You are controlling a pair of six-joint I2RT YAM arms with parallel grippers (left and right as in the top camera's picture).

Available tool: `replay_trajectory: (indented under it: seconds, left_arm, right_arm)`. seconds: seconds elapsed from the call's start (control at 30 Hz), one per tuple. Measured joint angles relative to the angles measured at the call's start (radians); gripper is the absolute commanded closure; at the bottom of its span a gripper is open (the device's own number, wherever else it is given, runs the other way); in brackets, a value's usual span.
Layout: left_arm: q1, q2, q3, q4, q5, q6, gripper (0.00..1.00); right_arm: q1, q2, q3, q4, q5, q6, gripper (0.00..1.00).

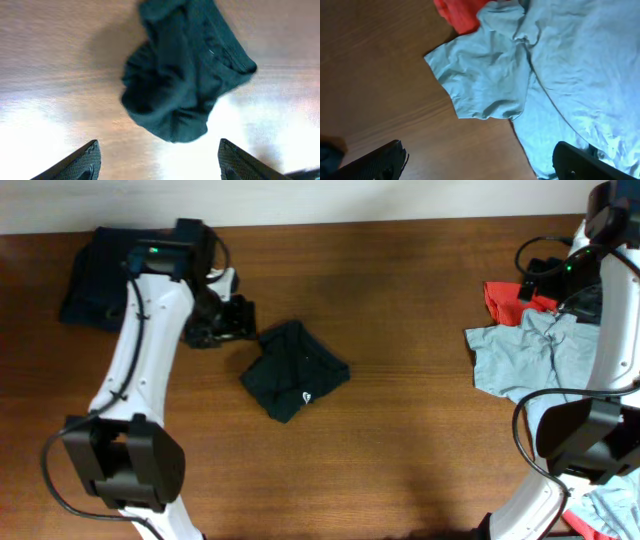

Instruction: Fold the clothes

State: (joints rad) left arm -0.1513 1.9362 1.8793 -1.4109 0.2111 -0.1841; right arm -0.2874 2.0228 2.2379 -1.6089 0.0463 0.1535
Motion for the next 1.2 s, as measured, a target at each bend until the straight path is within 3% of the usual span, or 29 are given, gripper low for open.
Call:
replay_trajectory:
  seconds: [0.3,0.9,0.97,1.03,1.13,1.17,1.2]
  left_arm:
    - [-0.15,-0.013,-0.217,0.071,-0.08,-0.195,0.19]
    - [-0.211,-0.014,-0.548,0.425,-0.244,-0.515,0.13]
    - [-0.211,-0.014,-0.549,0.444,-0.252,-0.525,0.02]
    - [-0.211,-0.014,-0.55,0.475,-0.259,-0.534,0.01]
    - [-0.211,-0.014,-0.55,0.526,-0.266,-0.54,0.03]
    - [-0.211,-0.014,-0.55,0.539,-0.267,-0.541,0.08]
    - [-0.211,-0.014,-0.55,0.55,-0.268,-0.544,0.25]
  right_arm:
    - [-0.003,0.0,0.0,0.0,-0.004,0.0,0.01]
    - [-0.003,0.0,-0.001,0.0,-0.008,0.0,0.01]
    - [-0.003,0.0,-0.001,0.0,-0.008,0.0,0.01]
    - [-0.003,0.0,-0.001,0.0,-0.008,0.001,0.01]
    - [-0.003,0.0,-0.001,0.0,-0.008,0.001,0.01]
    - [-0.003,0.0,-0.001,0.0,-0.008,0.0,0.01]
    - [-0.003,0.0,-0.001,0.0,-0.008,0.0,0.01]
